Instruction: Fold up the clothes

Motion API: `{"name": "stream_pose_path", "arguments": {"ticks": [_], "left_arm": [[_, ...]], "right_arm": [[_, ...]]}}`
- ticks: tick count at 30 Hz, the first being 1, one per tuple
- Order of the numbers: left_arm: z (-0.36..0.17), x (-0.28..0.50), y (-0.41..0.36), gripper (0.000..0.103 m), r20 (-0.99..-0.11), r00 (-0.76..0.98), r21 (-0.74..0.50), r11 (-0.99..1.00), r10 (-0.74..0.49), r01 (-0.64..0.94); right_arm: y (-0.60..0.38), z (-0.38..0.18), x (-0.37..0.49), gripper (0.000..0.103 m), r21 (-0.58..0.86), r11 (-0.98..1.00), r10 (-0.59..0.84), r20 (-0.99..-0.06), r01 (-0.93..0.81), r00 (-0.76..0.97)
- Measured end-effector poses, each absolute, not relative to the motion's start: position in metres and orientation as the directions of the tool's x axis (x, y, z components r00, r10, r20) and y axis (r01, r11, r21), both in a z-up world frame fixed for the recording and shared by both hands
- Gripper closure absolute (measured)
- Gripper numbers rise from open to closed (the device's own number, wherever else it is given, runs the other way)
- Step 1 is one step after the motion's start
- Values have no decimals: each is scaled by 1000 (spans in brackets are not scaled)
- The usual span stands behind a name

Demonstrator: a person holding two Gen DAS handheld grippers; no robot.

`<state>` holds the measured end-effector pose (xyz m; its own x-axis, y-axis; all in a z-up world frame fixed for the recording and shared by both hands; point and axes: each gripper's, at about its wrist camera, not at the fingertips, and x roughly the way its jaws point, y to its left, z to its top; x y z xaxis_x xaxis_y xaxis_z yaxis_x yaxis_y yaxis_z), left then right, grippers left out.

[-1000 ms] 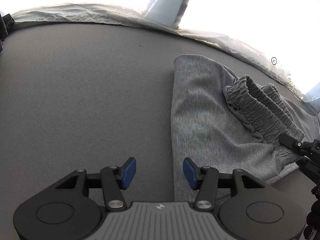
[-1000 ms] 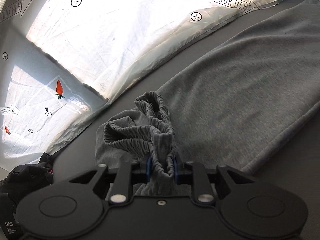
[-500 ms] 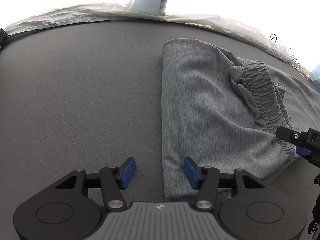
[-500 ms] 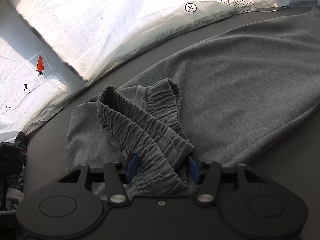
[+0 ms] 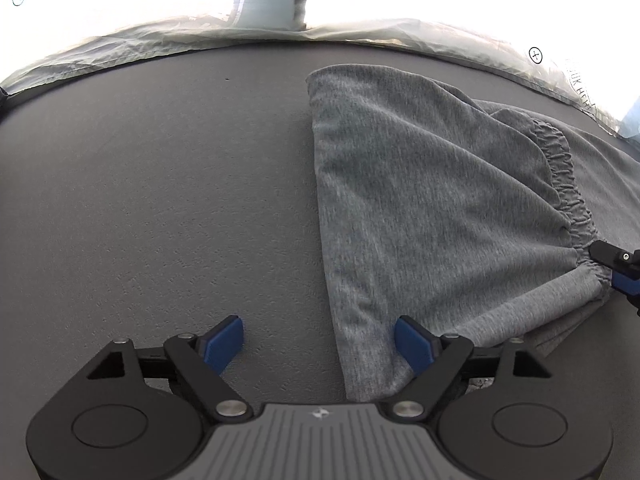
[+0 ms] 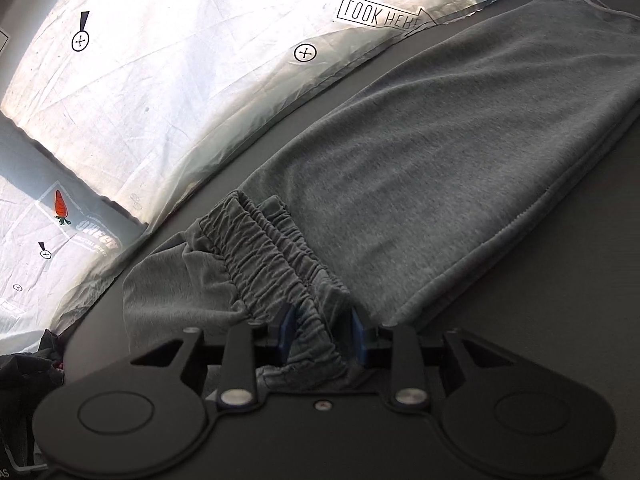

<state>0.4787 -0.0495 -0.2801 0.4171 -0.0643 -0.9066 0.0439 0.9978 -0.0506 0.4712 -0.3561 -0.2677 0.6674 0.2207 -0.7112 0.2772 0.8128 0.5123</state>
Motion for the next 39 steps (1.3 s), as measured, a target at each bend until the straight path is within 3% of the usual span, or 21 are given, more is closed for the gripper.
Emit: {"name": "stream_pose_path", "arguments": {"ticks": [3, 8, 12, 19, 21, 24, 27, 31, 33, 37, 39], "left_arm": [[-282, 478, -54, 15, -905, 422, -42, 997, -62, 58], [-279, 483, -54, 14, -914, 400, -54, 998, -66, 40], [-274, 501, -47, 15, -927, 366, -90, 996, -80, -11], [-269, 535, -52, 15, -913, 408, -22, 999, -9, -27], [-272, 539, -53, 15, -914, 407, -19, 999, -2, -37], [-276, 535, -55, 13, -909, 417, -18, 998, 7, -56], [-280, 531, -57, 12, -904, 427, -17, 997, 17, -76], [-282, 524, -54, 8, -907, 420, -16, 996, 22, -86], [-279, 519, -51, 8, -911, 412, -17, 995, 25, -99], [-269, 494, -43, 8, -907, 419, -19, 993, 31, -114], [-263, 476, -41, 8, -904, 427, -36, 993, 15, -111]], "right_arm": [[-351, -257, 475, 56, 460, 853, 187, -713, 249, 676], [-348, -248, 492, 50, 414, 890, 174, -692, 189, 700], [-341, -248, 521, 49, 393, 914, 218, -689, 102, 691], [-327, -262, 561, 49, 401, 914, 267, -713, 64, 648], [-324, -265, 569, 57, 396, 916, 270, -723, 61, 636], [-325, -258, 571, 86, 362, 931, 247, -709, 40, 661], [-344, -255, 571, 87, 405, 904, 212, -701, 136, 681], [-343, -263, 571, 74, 352, 928, 190, -733, 125, 653], [-343, -254, 566, 61, 325, 938, 170, -737, 122, 654], [-362, -234, 535, 49, 357, 919, 147, -705, 167, 694], [-380, -225, 505, 33, 412, 886, 143, -679, 213, 720]]}}
